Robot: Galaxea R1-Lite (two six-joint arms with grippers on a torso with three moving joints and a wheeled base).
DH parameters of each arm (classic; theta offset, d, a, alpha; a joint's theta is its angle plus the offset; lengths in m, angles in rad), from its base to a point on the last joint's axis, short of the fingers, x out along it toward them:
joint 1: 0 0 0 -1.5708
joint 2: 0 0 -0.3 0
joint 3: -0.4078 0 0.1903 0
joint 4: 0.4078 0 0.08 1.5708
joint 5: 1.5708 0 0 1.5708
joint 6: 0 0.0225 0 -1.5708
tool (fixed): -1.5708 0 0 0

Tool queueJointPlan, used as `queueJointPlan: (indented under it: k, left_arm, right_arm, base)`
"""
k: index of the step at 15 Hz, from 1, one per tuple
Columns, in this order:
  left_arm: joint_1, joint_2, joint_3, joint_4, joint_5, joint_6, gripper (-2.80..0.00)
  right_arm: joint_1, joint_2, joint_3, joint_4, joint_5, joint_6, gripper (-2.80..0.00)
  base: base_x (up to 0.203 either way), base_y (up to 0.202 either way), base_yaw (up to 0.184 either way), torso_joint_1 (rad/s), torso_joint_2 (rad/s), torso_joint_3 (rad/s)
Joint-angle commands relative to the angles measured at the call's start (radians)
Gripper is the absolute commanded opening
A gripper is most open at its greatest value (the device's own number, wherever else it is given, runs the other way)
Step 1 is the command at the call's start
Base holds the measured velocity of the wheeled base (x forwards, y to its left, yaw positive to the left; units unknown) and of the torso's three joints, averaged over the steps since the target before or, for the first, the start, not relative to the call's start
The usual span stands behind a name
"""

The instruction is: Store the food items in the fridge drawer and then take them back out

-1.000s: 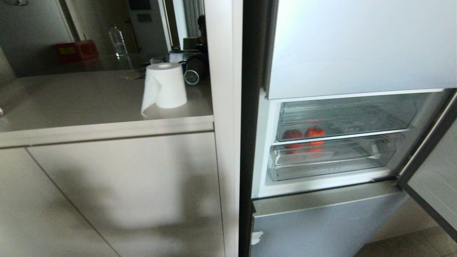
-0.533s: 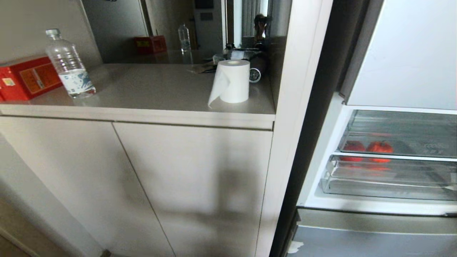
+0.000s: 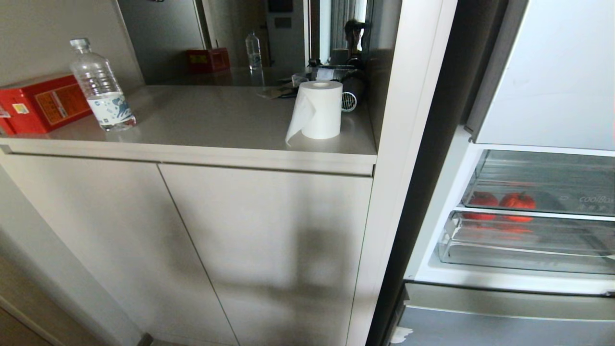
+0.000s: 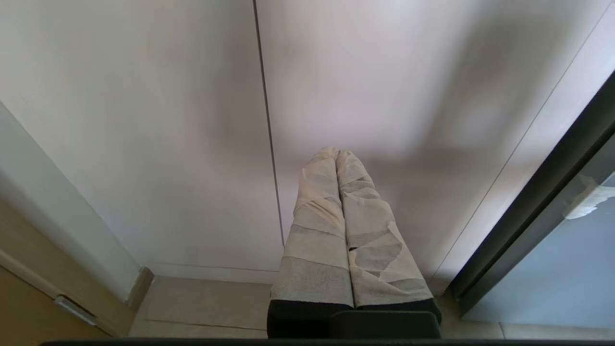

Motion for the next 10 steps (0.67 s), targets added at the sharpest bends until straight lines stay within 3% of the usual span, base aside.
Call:
queueJointPlan:
  k: [1, 3, 4, 10]
  left_arm:
    - [0.0, 0.0, 0.0, 0.0, 0.0, 0.0, -2.8]
    - [0.0, 0.0, 0.0, 0.0, 0.0, 0.0, -2.8]
    - [0.0, 0.0, 0.0, 0.0, 0.0, 0.0, -2.8]
    - [0.0, 0.0, 0.0, 0.0, 0.0, 0.0, -2.8]
  right_arm:
    - [0.001, 0.261, -0.074, -0.003, 0.026, 0.036, -2.8]
    - [0.003, 0.527, -0.121, -0.055, 0.086, 0.086, -2.8]
    - [0.003, 0.658, -0.13, -0.115, 0.113, 0.105, 0.0]
    - [0.011, 1.263, -0.073, -0.723, 0.193, 0.15, 0.0]
  base:
    - [0.0, 0.0, 0.0, 0.0, 0.0, 0.0]
    - [0.0, 0.0, 0.0, 0.0, 0.0, 0.0]
    - [0.0, 0.0, 0.0, 0.0, 0.0, 0.0]
    - [0.0, 0.0, 0.0, 0.0, 0.0, 0.0]
